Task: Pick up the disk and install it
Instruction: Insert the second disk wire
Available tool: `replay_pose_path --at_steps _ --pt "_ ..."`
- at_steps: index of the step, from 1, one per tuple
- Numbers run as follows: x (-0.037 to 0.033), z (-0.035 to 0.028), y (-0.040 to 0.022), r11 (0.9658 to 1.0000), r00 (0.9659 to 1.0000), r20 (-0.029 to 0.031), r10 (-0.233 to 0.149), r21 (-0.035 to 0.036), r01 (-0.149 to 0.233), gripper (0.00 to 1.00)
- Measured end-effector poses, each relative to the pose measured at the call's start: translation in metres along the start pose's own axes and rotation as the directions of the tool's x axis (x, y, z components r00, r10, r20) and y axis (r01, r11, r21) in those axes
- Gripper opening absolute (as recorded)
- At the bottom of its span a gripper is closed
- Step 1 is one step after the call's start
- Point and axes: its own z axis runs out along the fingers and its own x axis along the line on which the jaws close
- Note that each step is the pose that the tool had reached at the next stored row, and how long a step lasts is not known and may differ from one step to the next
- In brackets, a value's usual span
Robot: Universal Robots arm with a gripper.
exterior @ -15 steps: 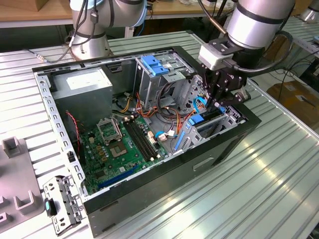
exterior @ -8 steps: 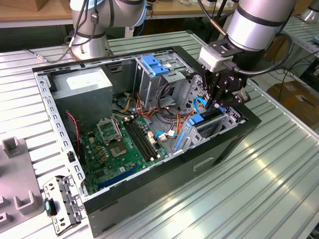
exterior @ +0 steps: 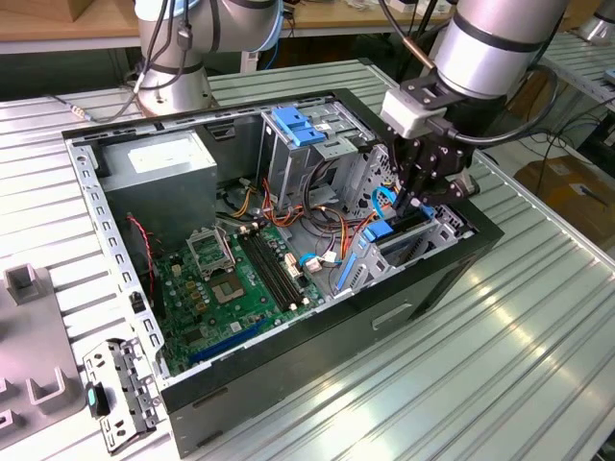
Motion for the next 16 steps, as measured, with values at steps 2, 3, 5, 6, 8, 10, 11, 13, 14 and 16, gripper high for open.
replay_pose_path --at_steps 2,3,5,6,8,10,11,13,14,16 --pt "0.0000 0.0011 0.0001 1.0000 1.0000 -0.0001 0.000 0.0000 0.000 0.16" --pt "0.0000 0.0021 0.0001 1.0000 1.0000 0.0000 0.000 0.0000 0.000 0.16" --pt "0.0000 0.0033 0.0002 1.0000 1.0000 -0.0002 0.000 0.0000 0.000 0.16" --pt "0.0000 0.0040 0.0002 1.0000 1.0000 -0.0001 0.000 0.0000 0.000 0.16" --pt "0.0000 0.0049 0.0003 1.0000 1.0000 -0.0003 0.000 0.0000 0.000 0.16" --pt "0.0002 0.0064 0.0003 1.0000 1.0000 0.0003 0.000 0.0000 0.000 0.16" --pt "0.0005 0.0072 0.0003 1.0000 1.0000 0.0003 0.000 -0.0001 0.000 0.16" --pt "0.0010 0.0087 0.0004 1.0000 1.0000 0.0003 0.000 -0.0001 0.000 0.16" --pt "0.0010 0.0089 0.0004 1.0000 1.0000 0.0005 0.000 0.0000 0.000 0.16" --pt "0.0011 0.0092 0.0003 1.0000 1.0000 0.0008 0.000 0.0000 0.000 0.16"
